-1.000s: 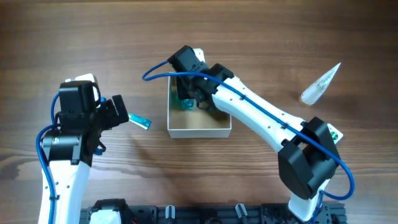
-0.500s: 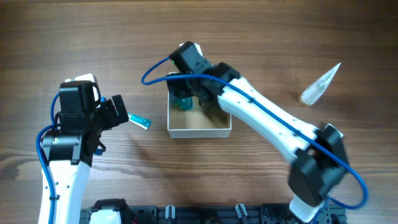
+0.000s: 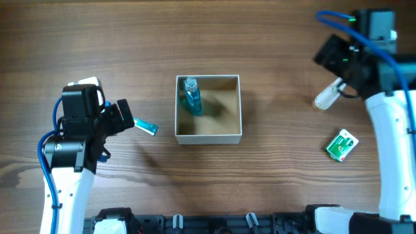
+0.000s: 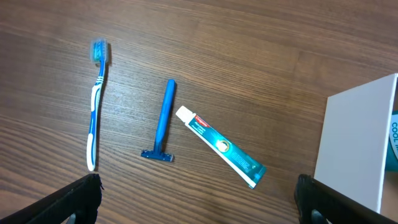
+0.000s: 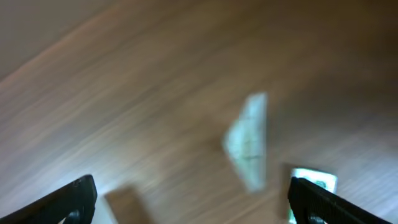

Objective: Pack container
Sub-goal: 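Move the right gripper to the white Pantene tube and grasp it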

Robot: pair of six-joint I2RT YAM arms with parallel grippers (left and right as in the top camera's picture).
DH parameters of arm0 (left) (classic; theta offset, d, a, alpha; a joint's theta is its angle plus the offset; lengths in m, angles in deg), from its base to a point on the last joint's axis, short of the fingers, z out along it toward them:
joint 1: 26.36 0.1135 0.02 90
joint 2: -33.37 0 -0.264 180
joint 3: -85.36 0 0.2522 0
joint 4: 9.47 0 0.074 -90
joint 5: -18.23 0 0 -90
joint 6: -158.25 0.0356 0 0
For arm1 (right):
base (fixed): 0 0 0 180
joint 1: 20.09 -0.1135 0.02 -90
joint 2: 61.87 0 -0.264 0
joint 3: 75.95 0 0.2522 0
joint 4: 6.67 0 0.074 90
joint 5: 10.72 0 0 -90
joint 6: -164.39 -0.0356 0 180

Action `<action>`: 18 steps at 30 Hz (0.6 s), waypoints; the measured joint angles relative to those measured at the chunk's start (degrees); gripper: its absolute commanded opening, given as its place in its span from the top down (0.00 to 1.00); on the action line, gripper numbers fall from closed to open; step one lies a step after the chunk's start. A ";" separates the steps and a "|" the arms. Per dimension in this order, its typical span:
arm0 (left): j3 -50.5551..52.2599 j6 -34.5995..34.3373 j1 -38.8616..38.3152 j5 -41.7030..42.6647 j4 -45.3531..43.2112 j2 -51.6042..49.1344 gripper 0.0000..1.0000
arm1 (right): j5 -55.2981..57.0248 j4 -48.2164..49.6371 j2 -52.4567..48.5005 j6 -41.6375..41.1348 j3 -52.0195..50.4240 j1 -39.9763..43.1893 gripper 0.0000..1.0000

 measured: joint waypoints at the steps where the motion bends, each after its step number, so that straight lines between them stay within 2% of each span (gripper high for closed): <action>1: 0.00 0.00 0.00 -0.02 0.00 0.00 0.00 | -0.13 -0.13 -0.31 0.00 -0.09 2.10 0.00; 11: 0.00 0.00 0.00 -0.02 0.00 0.00 0.00 | -0.83 2.64 -8.98 0.02 -7.23 6.95 0.00; 14: 0.00 0.02 0.00 -0.02 0.02 0.00 0.00 | -1.60 3.17 -12.70 0.22 -7.87 6.95 0.25; 17: 0.00 0.02 0.00 -0.02 0.02 0.00 0.00 | -2.36 3.78 -13.75 0.20 -7.91 6.95 0.65; 18: 0.00 0.00 0.00 -0.02 0.02 0.00 0.00 | -2.38 4.04 -13.75 0.24 -7.91 6.95 0.74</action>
